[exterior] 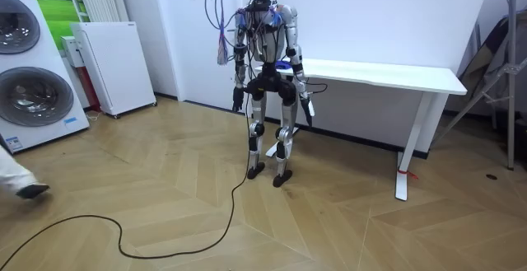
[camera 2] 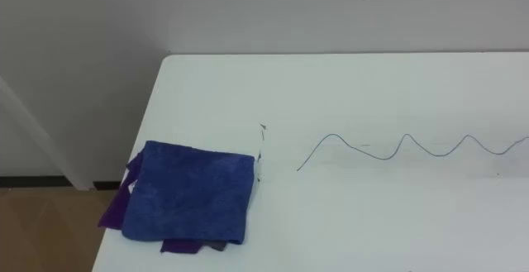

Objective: Wipe table

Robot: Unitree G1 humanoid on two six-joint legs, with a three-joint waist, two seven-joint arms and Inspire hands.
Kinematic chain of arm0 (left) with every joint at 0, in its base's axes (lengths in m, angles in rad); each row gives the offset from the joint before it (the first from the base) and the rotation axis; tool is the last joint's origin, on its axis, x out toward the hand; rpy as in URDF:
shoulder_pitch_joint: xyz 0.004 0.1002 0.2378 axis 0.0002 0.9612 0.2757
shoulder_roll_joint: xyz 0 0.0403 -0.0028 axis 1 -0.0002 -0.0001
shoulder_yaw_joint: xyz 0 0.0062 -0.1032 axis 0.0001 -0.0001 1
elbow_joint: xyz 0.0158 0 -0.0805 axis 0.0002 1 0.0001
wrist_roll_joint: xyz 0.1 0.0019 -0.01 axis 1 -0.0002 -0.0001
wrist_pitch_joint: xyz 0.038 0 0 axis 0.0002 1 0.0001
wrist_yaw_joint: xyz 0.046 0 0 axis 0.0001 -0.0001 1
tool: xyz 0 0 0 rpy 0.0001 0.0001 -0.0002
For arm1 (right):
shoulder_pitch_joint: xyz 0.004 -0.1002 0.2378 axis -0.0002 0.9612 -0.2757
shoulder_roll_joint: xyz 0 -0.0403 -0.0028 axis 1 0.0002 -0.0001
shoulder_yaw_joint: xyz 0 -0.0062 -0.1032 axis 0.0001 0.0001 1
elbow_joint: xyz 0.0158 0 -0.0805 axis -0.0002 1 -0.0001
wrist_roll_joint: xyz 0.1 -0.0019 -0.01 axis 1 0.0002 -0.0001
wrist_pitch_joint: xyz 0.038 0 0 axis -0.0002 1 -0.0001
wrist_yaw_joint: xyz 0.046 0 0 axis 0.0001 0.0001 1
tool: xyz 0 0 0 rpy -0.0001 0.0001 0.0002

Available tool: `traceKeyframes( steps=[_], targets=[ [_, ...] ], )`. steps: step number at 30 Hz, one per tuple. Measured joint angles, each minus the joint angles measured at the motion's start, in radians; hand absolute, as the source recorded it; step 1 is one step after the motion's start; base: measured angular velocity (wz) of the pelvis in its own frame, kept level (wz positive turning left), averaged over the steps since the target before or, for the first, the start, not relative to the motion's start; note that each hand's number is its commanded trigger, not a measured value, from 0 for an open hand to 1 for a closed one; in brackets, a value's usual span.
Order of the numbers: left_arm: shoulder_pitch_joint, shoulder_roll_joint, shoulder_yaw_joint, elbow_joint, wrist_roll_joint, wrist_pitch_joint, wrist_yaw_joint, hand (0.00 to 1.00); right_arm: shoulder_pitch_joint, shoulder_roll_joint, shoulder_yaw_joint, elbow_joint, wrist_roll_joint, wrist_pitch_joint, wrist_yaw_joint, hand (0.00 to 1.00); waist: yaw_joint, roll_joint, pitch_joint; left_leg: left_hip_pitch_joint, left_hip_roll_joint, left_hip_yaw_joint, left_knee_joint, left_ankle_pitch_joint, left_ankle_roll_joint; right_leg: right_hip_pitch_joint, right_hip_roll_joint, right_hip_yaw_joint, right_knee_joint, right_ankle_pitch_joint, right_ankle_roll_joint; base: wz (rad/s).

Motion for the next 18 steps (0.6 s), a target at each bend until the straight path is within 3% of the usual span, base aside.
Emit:
traceKeyframes(
  steps=[13,18],
  targets=[
    [-0.003,-0.001,-0.016,0.005,-0.031,-0.003,-0.066,0.00,-0.011,-0.001,-0.002,0.001,0.005,-0.001,0.063,0.00,0.002,-0.004,0.0017,-0.013,-0.001,-0.022,0.009,0.000,0.000,0.007,-0.003,-0.025,-0.006,-0.001,0.001,0.05],
    [-0.003,-0.001,-0.017,0.019,-0.039,0.006,-0.072,0.00,-0.016,-0.001,-0.002,0.001,0.110,0.005,0.064,0.00,0.004,-0.004,0.0028,-0.014,-0.001,-0.018,0.002,0.000,0.000,0.003,-0.002,-0.022,-0.005,-0.001,0.001,-0.03]
  ],
)
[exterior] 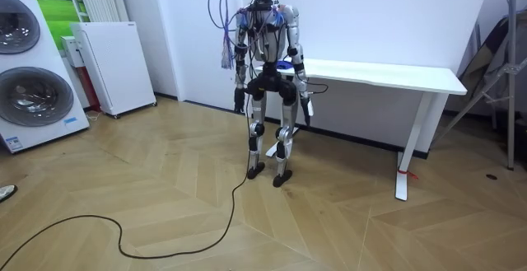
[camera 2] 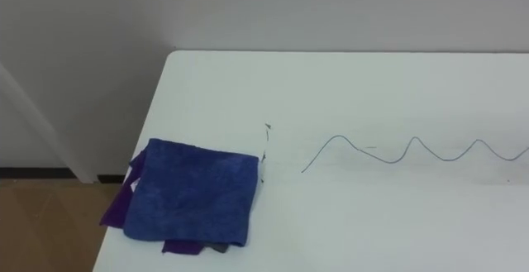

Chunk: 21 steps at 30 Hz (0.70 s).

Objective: Wipe table

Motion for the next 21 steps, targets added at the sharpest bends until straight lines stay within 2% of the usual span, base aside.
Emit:
traceKeyframes(
  steps=[3,6,10,14,17,21],
  targets=[
    [0.001,0.000,0.001,0.006,-0.005,0.003,-0.005,0.00,0.007,0.000,-0.021,0.016,0.102,0.006,-0.002,0.00,-0.007,-0.001,0.0018,-0.001,0.000,-0.001,0.001,0.000,0.000,-0.001,0.000,0.000,0.000,0.000,0.000,0.00],
    [0.004,0.000,0.013,-0.001,-0.004,0.004,-0.005,0.00,0.014,0.000,-0.093,0.034,0.258,0.013,-0.013,0.00,-0.011,-0.006,0.0033,-0.002,0.000,-0.001,0.001,0.000,0.000,-0.001,0.000,0.001,0.000,-0.002,0.000,0.00],
    [0.022,0.002,0.133,-0.026,-0.004,0.006,-0.003,0.00,0.053,-0.008,-0.283,0.033,0.531,0.019,-0.060,0.00,-0.045,-0.017,0.0039,0.003,0.000,-0.003,0.000,0.000,0.000,0.007,-0.001,-0.002,-0.003,-0.006,-0.001,0.04],
    [0.032,0.018,0.213,-0.048,-0.010,0.003,0.005,0.00,0.090,-0.037,-0.465,0.027,0.830,0.015,-0.121,0.00,-0.091,-0.028,0.0036,0.000,-0.001,0.005,-0.002,0.000,0.000,0.001,0.000,0.002,0.000,-0.009,-0.003,-0.03],
    [0.032,0.037,0.264,-0.061,-0.032,-0.011,0.016,0.00,0.095,-0.069,-0.593,0.026,0.984,0.014,-0.175,0.00,-0.102,-0.044,0.0024,0.001,0.000,0.021,-0.002,0.000,0.000,-0.006,0.002,0.016,0.003,-0.012,-0.004,-0.13],
    [0.026,0.050,0.289,-0.062,-0.047,-0.030,0.038,0.00,0.059,-0.125,-0.678,0.006,1.017,0.000,-0.251,0.00,-0.120,-0.061,0.0020,-0.002,0.000,0.041,-0.004,0.000,0.000,-0.020,0.002,0.029,0.012,-0.011,-0.003,-0.16]
  ],
)
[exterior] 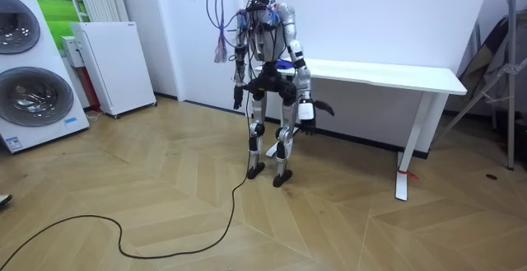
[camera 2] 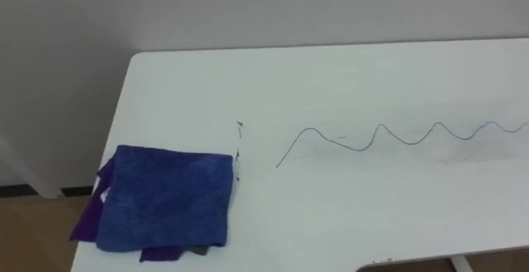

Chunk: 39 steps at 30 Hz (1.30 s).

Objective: Wipe table

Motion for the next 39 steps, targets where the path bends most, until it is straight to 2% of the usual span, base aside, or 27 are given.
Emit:
traceKeyframes(
  steps=[2,6,9,11,13,17,21,25,30,31,35,39],
  targets=[
    [0.001,0.011,-0.005,0.000,-0.013,-0.006,0.010,0.00,-0.020,-0.021,0.000,-0.084,-0.016,-0.011,-0.068,0.00,0.004,-0.008,-0.0008,-0.001,0.001,0.010,-0.002,-0.001,0.001,-0.010,0.003,0.018,0.006,0.001,0.000,-0.20],
    [0.005,0.016,-0.013,-0.017,-0.010,-0.006,0.011,0.00,-0.059,-0.034,-0.002,-0.256,-0.136,-0.023,-0.165,0.00,0.002,-0.011,-0.0011,-0.007,0.000,0.008,0.005,0.000,0.001,-0.018,0.001,0.017,0.007,0.004,0.003,-0.02],
    [0.001,0.020,-0.024,-0.032,-0.024,-0.007,0.027,0.00,-0.090,-0.034,0.025,-0.456,-0.284,-0.030,-0.260,0.00,0.012,-0.014,-0.0050,-0.021,-0.001,0.012,0.006,0.000,0.001,-0.033,0.002,0.020,0.010,0.004,0.003,-0.02],
    [-0.001,0.023,-0.056,-0.036,-0.024,-0.015,0.039,0.00,-0.107,-0.035,0.078,-0.619,-0.440,-0.053,-0.320,0.00,0.026,-0.012,-0.0056,-0.042,-0.002,0.013,0.016,0.000,0.001,-0.056,0.003,0.019,0.021,0.005,0.002,0.00],
    [-0.001,0.022,-0.056,-0.040,-0.021,-0.031,0.039,0.00,-0.109,-0.035,0.110,-0.752,-0.576,-0.054,-0.346,0.00,0.040,-0.012,-0.0054,-0.053,-0.001,0.015,0.026,0.000,0.001,-0.062,0.003,0.017,0.022,0.005,0.002,0.02],
    [0.005,0.024,-0.105,-0.037,-0.025,-0.040,0.063,0.00,-0.119,-0.035,0.189,-1.038,-0.833,-0.077,-0.403,0.00,0.069,-0.001,-0.0062,-0.053,0.001,0.011,0.031,0.000,0.000,-0.060,0.002,-0.007,0.020,0.005,0.001,0.03],
    [0.007,0.026,-0.155,-0.036,-0.024,-0.040,0.065,0.00,-0.125,-0.034,0.302,-1.216,-1.025,-0.109,-0.401,0.00,0.093,0.002,-0.0077,-0.052,0.001,-0.001,0.033,0.001,-0.001,-0.052,0.002,-0.016,0.019,0.005,0.001,0.09],
    [0.010,0.019,-0.183,-0.037,-0.020,-0.045,0.065,0.00,-0.130,-0.026,0.394,-1.336,-1.210,-0.125,-0.371,0.00,0.142,-0.008,-0.0043,-0.056,0.001,-0.003,0.036,0.001,-0.001,-0.052,0.000,-0.022,0.018,0.006,0.000,0.04],
    [0.007,0.019,-0.241,-0.037,-0.026,-0.061,0.078,0.00,-0.180,-0.028,0.509,-1.371,-1.262,-0.139,-0.321,0.00,0.156,-0.014,-0.0036,-0.064,0.001,-0.022,0.039,0.001,-0.001,-0.053,-0.004,-0.034,0.021,0.006,0.000,0.08],
    [0.005,0.016,-0.249,-0.037,-0.025,-0.067,0.078,0.00,-0.180,-0.028,0.531,-1.386,-1.273,-0.139,-0.300,0.00,0.168,-0.014,-0.0035,-0.065,0.001,-0.023,0.040,0.001,-0.001,-0.053,-0.005,-0.035,0.021,0.006,0.000,0.07],
    [-0.001,0.017,-0.249,-0.038,-0.020,-0.072,0.072,0.00,-0.187,-0.031,0.603,-1.417,-1.398,-0.139,-0.238,0.00,0.197,-0.009,-0.0020,-0.070,0.000,-0.035,0.040,0.001,-0.001,-0.052,-0.005,-0.051,0.021,0.006,0.000,0.07],
    [0.004,0.017,-0.254,-0.037,-0.019,-0.075,0.055,0.00,-0.192,-0.034,0.656,-1.438,-1.494,-0.154,-0.197,0.00,0.205,-0.007,-0.0040,-0.076,-0.001,-0.050,0.041,0.002,-0.002,-0.051,-0.004,-0.071,0.021,0.006,0.000,0.14]
  ],
)
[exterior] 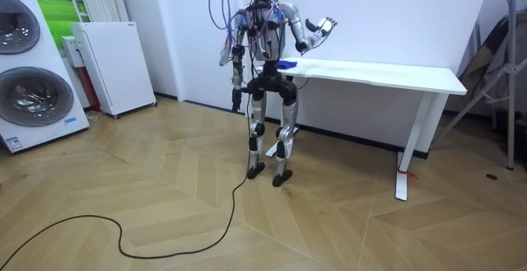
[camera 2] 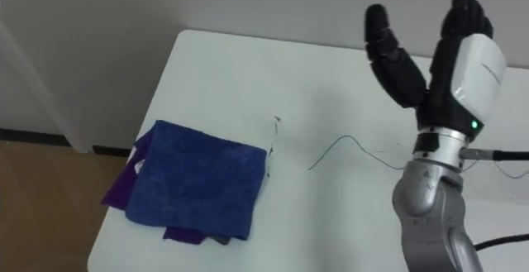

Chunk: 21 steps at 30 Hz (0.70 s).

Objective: Wipe table

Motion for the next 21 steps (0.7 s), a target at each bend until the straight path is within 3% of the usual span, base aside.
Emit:
traceKeyframes(
  steps=[3,11,13,14,17,21],
  targets=[
    [0.003,0.001,-0.035,0.003,0.003,-0.004,-0.001,0.00,-0.007,-0.015,0.061,0.000,-0.013,0.000,0.034,0.00,0.025,0.000,0.0001,-0.004,0.000,-0.005,0.000,0.001,-0.002,-0.002,0.000,-0.007,-0.001,0.000,0.000,0.06],
    [-0.018,0.003,-0.037,0.021,0.002,-0.011,-0.010,0.00,-0.007,-0.013,0.241,0.013,-0.130,-0.005,0.144,0.00,0.070,-0.007,0.0006,-0.024,-0.002,-0.061,0.001,0.002,-0.003,0.016,-0.005,-0.058,-0.036,0.000,0.000,0.21],
    [-0.020,0.003,-0.037,0.021,0.002,-0.013,-0.014,0.00,-0.007,-0.015,0.264,0.020,-0.153,-0.006,0.160,0.00,0.082,-0.012,0.0029,-0.023,-0.003,-0.079,0.001,0.002,-0.003,0.022,-0.006,-0.067,-0.040,0.000,0.000,0.21],
    [-0.018,0.005,-0.037,0.023,0.002,-0.013,-0.020,0.00,-0.007,-0.016,0.278,0.022,-0.159,-0.006,0.172,0.00,0.085,-0.014,0.0077,-0.023,-0.005,-0.082,0.000,0.003,-0.003,0.032,-0.007,-0.073,-0.052,0.000,0.000,0.28],
    [-0.022,0.012,-0.059,0.022,0.003,-0.014,-0.019,0.00,-0.008,-0.019,0.313,0.054,-0.206,-0.008,0.184,0.00,0.100,-0.032,0.0090,-0.024,-0.014,-0.106,-0.001,0.003,-0.004,0.040,-0.007,-0.071,-0.069,0.000,0.000,0.17],
    [-0.028,0.013,-0.071,0.022,0.004,-0.023,-0.019,0.00,-0.009,-0.020,0.359,0.108,-0.250,-0.018,0.202,0.00,0.105,-0.036,0.0101,-0.017,-0.015,-0.121,-0.003,0.003,-0.004,0.044,-0.007,-0.067,-0.069,0.000,0.000,0.09]
  ],
)
